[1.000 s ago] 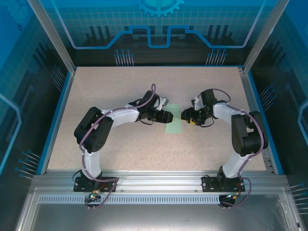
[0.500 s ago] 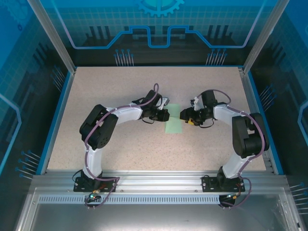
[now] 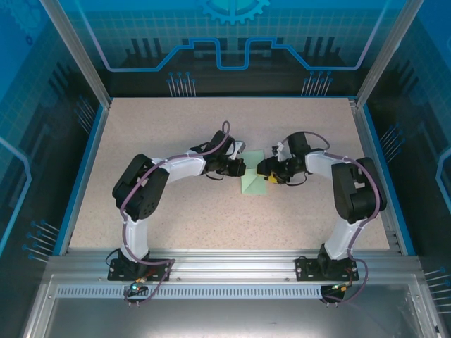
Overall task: Fold a paper plane with a square sheet of paper (fold left side to right side)
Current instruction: Turn over the paper at the center of the table.
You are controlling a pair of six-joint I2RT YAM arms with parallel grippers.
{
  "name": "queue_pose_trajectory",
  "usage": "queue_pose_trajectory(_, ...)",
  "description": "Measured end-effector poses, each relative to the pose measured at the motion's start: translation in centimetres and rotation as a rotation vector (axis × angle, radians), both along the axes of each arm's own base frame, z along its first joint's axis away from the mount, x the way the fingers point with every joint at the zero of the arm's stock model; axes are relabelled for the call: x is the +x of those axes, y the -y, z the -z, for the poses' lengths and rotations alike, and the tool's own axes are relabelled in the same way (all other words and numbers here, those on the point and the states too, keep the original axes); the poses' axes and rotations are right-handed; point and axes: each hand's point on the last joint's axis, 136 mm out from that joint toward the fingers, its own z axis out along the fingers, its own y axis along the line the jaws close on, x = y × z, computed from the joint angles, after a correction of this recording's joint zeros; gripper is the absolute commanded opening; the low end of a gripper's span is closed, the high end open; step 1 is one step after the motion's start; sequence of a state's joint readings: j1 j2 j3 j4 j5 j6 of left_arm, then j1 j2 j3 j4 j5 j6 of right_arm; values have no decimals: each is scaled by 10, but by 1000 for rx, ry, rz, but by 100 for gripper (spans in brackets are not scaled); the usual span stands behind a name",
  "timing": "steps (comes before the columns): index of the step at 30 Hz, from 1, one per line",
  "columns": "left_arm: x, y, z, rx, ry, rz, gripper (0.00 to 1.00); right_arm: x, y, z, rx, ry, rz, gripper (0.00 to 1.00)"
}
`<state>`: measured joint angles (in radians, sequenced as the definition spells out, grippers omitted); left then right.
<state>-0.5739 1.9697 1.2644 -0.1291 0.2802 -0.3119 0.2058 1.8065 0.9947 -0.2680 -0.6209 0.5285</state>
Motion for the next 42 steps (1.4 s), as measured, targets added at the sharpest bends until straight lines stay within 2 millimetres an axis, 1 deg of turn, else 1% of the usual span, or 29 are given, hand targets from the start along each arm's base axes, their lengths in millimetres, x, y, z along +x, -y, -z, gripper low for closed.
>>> queue_pose_trajectory(6,0,-2,2,5,-4,-5,12,8,-13,4,29,-19,-9,50)
queue_pose_trajectory(9,0,-3,2,5,-4,-8,16,9,-21,7,46,-37,-18,41)
queue_pose_trajectory(10,0,-4,3,5,-6,-10,19,10,-25,8,52,-40,-23,37)
queue_pose_trajectory(11,0,-5,3,5,-7,-13,24,9,-27,9,56,-42,-27,33)
queue_pose_trajectory(13,0,-9,1,4,-7,-23,38,8,-32,8,68,-46,-32,23)
queue_pose_trajectory(16,0,-17,-7,-8,1,-46,57,10,-36,5,85,-37,-38,11)
queue_pose_trajectory(19,-4,-30,-24,-37,21,-83,71,11,-37,2,90,-24,-40,6)
queue_pose_trajectory(22,-11,-47,-51,-87,58,-134,84,13,-36,-11,101,12,-44,5)
queue_pose_trajectory(24,-15,-58,-72,-128,90,-170,93,14,-34,-28,118,57,-46,5)
queue_pose_trajectory(25,-18,-63,-84,-151,108,-186,97,16,-32,-40,130,91,-46,5)
queue_pose_trajectory(27,-24,-70,-106,-203,145,-214,98,19,-28,-68,153,166,-43,5)
queue_pose_trajectory(31,-42,-74,-148,-332,203,-230,99,20,-18,-134,215,350,-39,5)
queue_pose_trajectory(32,-47,-74,-157,-371,209,-226,98,18,-16,-153,236,401,-40,6)
queue_pose_trajectory(34,-55,-70,-176,-449,222,-206,99,13,-15,-185,278,480,-49,6)
queue_pose_trajectory(37,-63,-62,-208,-568,240,-156,99,1,-17,-227,345,577,-71,7)
queue_pose_trajectory(40,-72,-54,-231,-658,250,-100,99,-12,-19,-257,397,634,-90,7)
queue_pose_trajectory(42,-77,-49,-242,-706,249,-63,99,-19,-20,-269,425,649,-101,7)
